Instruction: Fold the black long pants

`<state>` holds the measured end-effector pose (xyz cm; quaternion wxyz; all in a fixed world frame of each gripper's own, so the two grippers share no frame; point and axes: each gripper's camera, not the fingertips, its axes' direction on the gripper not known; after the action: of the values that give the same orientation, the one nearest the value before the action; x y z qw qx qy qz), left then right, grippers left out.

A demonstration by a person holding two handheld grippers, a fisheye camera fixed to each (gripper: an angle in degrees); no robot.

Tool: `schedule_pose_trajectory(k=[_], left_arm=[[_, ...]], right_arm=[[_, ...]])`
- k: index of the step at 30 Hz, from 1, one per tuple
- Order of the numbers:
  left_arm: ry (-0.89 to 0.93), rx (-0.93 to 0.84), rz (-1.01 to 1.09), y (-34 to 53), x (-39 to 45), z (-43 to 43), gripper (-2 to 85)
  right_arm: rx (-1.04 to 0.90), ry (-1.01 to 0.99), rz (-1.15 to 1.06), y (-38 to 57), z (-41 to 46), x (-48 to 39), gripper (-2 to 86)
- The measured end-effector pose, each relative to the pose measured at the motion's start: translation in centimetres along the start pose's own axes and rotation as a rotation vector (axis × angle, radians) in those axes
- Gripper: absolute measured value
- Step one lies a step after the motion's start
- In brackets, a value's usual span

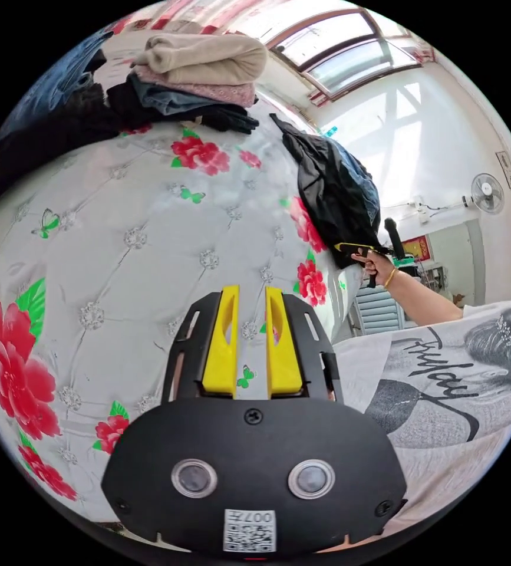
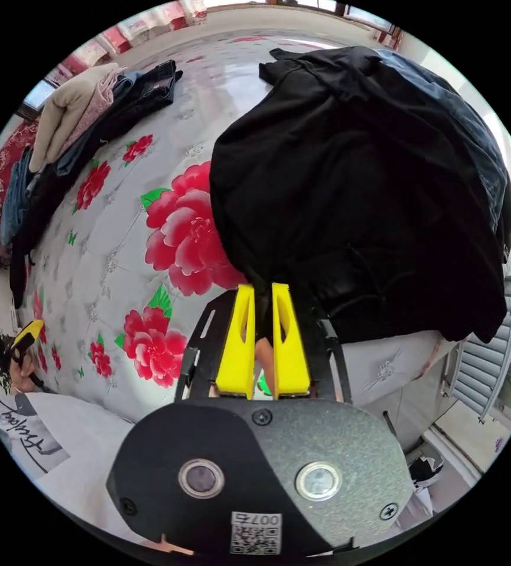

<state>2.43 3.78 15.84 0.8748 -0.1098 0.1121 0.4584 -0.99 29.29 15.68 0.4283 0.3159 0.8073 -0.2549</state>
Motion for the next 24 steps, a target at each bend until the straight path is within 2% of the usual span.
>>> schedule_pose_trajectory(k=[4,10,14,17,21,24], left_arm=[[-0.023,0.078,0.075,2.3,1.5,-2.0,11.8],[-0.004,0.135,-0.007,7.6,-1.0,-6.3,14.9],[-0.001,0.264,-0.106,11.5,-3.2,-11.1,14.7],[-0.077,0.324,-0.16,13.7,-4.3,-13.6,14.5],[-0.166,0.351,-0.17,15.5,-4.0,-15.4,14.3],[-0.233,0.28,-0.095,15.3,-2.2,-14.2,13.6]], right_arm=[[0.105,-0.025,-0.192,1.0,-3.3,-6.2,4.1],[0.124,-0.346,-0.554,4.6,-5.5,-19.2,3.1],[-0.005,-0.597,-0.897,7.2,-4.7,-31.0,4.1],[-0.113,-0.641,-1.043,8.3,-3.3,-37.1,5.3],[-0.078,-0.604,-1.0,7.8,-3.2,-36.5,6.8],[0.045,-0.509,-0.804,6.8,-3.4,-31.5,7.4]])
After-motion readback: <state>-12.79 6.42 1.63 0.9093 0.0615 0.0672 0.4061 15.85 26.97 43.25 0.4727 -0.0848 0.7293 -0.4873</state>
